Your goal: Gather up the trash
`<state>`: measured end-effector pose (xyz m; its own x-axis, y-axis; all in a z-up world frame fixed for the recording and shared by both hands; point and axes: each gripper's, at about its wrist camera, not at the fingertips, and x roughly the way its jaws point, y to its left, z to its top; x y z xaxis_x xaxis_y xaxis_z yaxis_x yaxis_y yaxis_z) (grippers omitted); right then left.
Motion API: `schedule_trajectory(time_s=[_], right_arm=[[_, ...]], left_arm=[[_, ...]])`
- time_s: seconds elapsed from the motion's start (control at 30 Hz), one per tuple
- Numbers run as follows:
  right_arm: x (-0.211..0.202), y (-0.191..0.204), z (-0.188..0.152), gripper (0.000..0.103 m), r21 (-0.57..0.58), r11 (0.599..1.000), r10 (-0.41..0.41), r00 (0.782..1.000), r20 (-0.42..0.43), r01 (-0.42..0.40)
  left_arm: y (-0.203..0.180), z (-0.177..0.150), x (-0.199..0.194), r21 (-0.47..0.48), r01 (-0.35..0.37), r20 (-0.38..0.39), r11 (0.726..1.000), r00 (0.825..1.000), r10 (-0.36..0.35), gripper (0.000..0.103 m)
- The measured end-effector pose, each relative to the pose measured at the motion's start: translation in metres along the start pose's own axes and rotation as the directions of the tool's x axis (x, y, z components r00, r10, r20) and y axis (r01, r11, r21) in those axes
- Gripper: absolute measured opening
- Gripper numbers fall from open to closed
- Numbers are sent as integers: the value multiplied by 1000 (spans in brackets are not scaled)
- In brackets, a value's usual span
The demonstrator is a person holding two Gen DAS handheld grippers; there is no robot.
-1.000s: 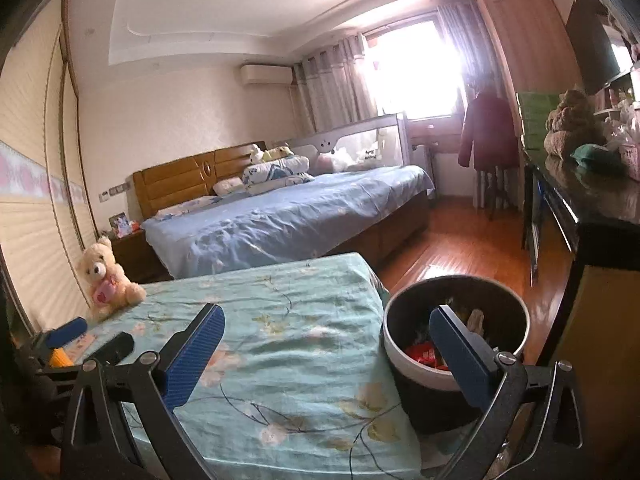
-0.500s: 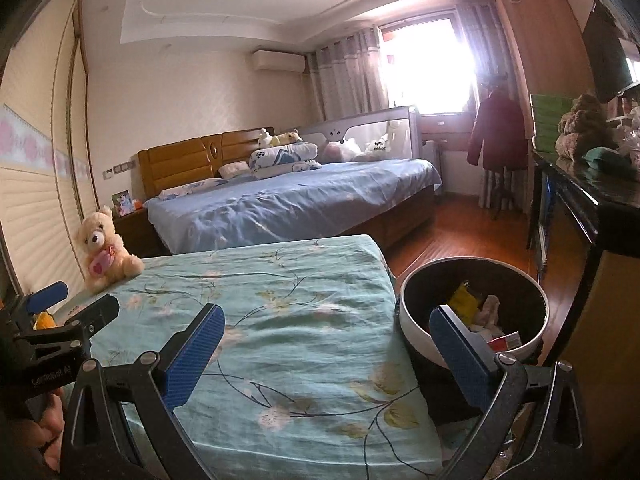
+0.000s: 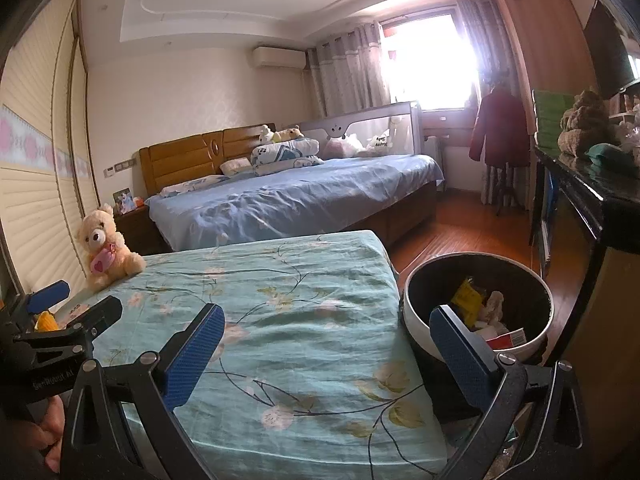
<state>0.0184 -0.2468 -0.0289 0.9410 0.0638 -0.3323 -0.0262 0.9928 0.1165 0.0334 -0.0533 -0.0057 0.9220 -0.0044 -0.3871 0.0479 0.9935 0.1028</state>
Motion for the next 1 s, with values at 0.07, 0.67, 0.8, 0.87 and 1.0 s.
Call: schedule_trajectory(time_s=[0.07, 0.67, 0.8, 0.87, 1.0], right_arm=[[0, 0, 0, 103, 0, 1000, 0, 1000, 0, 0], [-1, 2, -1, 103, 2, 1000, 5, 1000, -2, -5], [-1, 2, -1, 103, 2, 1000, 6, 1000, -2, -6], [-1, 3, -1, 103, 2, 1000, 6, 1000, -1, -6], [-1, 5, -1, 103, 3, 1000, 8, 1000, -1, -8]], left_arm=[[0, 0, 0, 0, 1, -1, 1000, 1000, -1, 103], [-2, 0, -1, -3, 8, 0, 1000, 1000, -8, 103], [-4, 0, -2, -1, 11, 1, 1000, 1000, -11, 103], [-4, 0, -2, -1, 13, 1, 1000, 1000, -13, 103], [-4, -1, -2, -2, 18, -2, 1000, 1000, -18, 103]])
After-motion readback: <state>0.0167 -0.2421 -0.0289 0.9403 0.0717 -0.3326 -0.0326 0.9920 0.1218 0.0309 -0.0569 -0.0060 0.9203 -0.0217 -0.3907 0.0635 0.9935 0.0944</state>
